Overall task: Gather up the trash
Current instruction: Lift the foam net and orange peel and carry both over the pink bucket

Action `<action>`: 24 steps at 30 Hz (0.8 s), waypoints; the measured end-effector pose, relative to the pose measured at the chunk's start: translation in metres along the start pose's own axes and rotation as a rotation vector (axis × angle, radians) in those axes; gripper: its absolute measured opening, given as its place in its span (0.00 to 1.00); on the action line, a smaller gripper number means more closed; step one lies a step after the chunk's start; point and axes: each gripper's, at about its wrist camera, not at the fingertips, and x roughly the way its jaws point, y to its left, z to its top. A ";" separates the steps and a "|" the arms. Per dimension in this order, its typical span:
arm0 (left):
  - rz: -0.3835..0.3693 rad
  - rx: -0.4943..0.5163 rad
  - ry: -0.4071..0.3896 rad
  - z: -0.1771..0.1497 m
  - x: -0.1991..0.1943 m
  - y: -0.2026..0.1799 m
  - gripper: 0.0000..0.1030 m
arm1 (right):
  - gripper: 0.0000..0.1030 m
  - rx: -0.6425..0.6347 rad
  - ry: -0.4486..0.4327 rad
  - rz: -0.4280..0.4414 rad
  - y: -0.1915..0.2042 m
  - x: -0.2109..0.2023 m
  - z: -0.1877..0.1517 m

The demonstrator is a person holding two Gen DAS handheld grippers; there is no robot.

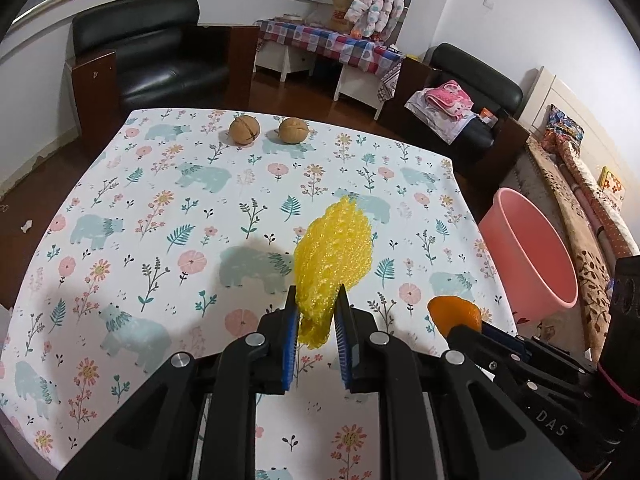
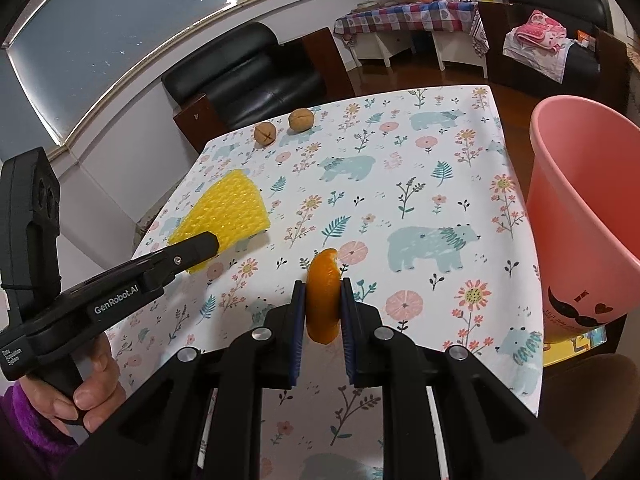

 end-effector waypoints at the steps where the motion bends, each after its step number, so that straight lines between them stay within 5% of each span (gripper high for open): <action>1: 0.002 0.000 0.000 0.000 0.000 0.000 0.16 | 0.17 -0.001 0.000 0.002 0.001 0.000 0.000; 24: 0.021 0.034 -0.011 0.004 0.001 -0.008 0.16 | 0.17 0.005 -0.006 0.005 -0.001 -0.001 0.000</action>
